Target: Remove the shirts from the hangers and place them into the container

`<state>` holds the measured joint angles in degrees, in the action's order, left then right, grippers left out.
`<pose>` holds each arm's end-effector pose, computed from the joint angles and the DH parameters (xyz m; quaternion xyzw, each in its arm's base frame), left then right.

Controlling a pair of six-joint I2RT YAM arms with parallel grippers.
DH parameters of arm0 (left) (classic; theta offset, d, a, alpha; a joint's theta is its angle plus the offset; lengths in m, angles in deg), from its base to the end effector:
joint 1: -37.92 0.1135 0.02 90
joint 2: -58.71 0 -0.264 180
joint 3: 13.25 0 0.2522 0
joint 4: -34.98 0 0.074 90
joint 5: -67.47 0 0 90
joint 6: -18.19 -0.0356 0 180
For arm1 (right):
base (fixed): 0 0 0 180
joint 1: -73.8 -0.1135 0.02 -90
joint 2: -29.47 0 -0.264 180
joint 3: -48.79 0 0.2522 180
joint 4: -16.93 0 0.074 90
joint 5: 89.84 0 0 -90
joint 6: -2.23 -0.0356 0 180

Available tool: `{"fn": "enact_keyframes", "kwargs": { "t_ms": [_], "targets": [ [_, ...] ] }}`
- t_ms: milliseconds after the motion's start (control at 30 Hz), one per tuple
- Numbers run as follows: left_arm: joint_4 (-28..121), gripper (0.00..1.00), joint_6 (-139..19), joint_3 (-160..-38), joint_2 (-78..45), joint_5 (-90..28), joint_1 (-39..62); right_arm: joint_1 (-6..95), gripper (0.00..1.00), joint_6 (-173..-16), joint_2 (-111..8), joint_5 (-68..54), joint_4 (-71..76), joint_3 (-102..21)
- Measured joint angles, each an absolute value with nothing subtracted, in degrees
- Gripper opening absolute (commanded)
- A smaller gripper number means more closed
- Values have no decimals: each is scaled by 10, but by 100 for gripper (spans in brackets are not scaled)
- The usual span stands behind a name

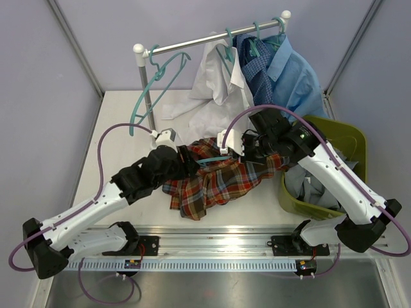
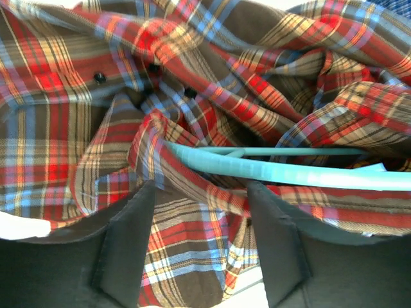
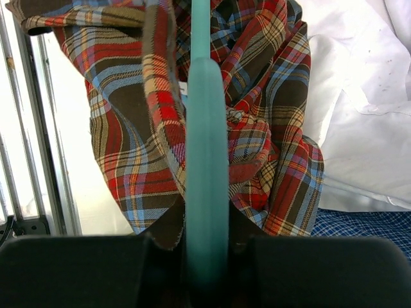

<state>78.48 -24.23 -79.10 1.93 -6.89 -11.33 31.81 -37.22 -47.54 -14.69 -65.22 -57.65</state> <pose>0.1468 -0.1556 0.3129 -0.0506 0.8773 -0.2655 0.3966 0.1767 0.1713 0.4084 -0.7075 0.6197 0.0985 0.3252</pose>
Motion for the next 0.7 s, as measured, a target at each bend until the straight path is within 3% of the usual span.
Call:
{"fn": "enact_keyframes", "kwargs": {
  "t_ms": [67,133,233,700],
  "targets": [
    [781,38,-233,-780,19,-75,-113,318,0,-372,-475,-147,-652,-577],
    [778,31,-231,-773,20,-80,-113,319,0,-372,-474,-147,-652,-577],
    [768,31,-231,-763,21,-91,-112,321,0,-372,-474,-148,-652,-577],
    [638,74,-268,-641,21,-186,-66,414,0,-403,-446,-266,-656,-619]
  ]
}}
